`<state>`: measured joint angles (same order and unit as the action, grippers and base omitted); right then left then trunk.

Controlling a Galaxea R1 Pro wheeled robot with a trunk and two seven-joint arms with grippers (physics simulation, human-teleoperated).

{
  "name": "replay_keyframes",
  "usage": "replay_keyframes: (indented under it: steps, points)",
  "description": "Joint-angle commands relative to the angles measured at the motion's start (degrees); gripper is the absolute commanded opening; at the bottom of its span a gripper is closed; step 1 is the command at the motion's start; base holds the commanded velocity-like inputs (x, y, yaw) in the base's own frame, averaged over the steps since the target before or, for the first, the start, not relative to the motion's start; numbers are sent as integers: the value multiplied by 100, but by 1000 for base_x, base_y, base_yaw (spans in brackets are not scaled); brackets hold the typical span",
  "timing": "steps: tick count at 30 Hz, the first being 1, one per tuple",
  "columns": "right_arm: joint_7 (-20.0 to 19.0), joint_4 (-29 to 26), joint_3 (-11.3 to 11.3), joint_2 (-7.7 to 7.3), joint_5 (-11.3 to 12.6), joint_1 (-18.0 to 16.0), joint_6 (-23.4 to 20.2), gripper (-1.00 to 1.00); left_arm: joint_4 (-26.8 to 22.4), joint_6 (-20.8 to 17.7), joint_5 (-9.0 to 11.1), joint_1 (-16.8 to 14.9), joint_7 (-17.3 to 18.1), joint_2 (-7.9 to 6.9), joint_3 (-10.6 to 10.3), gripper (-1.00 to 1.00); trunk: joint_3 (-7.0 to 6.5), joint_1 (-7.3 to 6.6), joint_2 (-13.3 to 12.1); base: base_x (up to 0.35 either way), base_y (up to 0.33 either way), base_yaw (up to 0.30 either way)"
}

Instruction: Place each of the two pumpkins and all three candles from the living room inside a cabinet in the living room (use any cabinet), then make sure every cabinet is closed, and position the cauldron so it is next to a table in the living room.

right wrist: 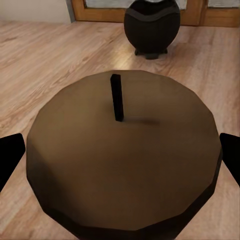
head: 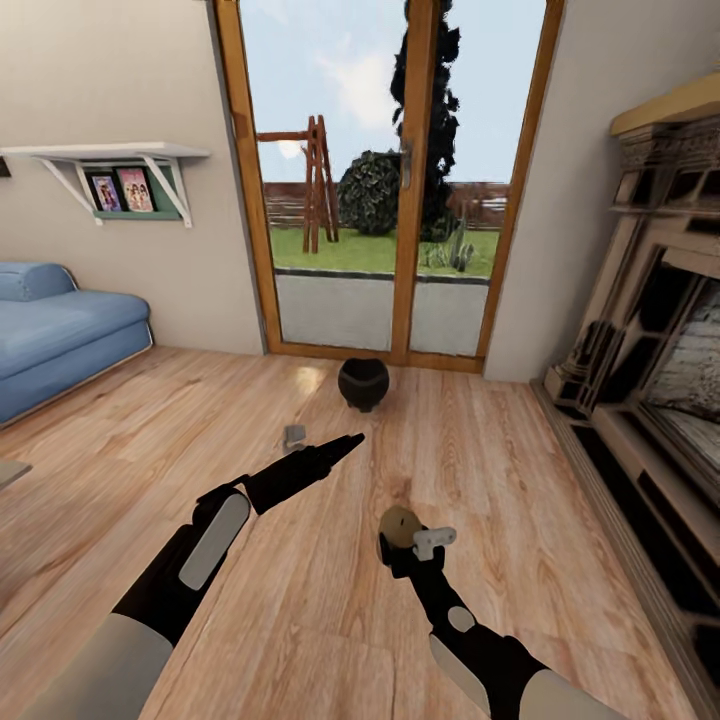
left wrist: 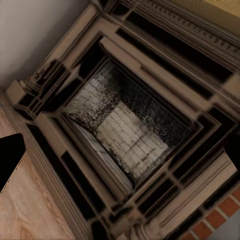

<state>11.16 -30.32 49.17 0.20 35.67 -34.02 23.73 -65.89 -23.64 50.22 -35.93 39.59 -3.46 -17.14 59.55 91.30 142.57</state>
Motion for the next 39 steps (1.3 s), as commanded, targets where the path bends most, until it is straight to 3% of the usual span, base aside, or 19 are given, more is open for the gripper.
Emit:
replay_keyframes:
  steps: [1, 11, 15, 17, 32, 36, 39]
  points:
    - [10, 10, 2, 9, 0, 4, 0, -100, -1, -2, -2, -1, -27, 1, -3, 100, -18, -22, -42, 0, 0, 0]
    - [17, 44, 5, 8, 41, 17, 0, -100, 1, -74, -37, -10, -279, 36, -24, 100, -181, -242, -443, 0, 0, 0]
    - [20, 43, 12, 22, 7, 39, 0, -100, 7, -224, -394, -11, -305, -86, -1, 100, -253, -330, -603, 0, 0, 0]
    - [24, 60, 13, 16, 3, 49, 0, -100, 13, -286, -445, -11, -310, -89, -9, 100, -289, -374, -683, 0, 0, 0]
    - [36, 326, 5, 20, -8, 53, -8, -100, 380, -322, -489, -66, -327, -33, -22, 100, -558, -703, -1285, 0, 0, 0]
    - [608, 361, -23, 28, 14, 53, -15, -100, 402, -325, -505, -148, -326, -70, -1, 100, -630, -791, -1445, 0, 0, 0]
    - [787, 360, 19, 24, -4, 53, -17, -100, 427, -325, -506, -212, -663, -58, -16, 100, -684, -857, -1566, 0, 0, 0]
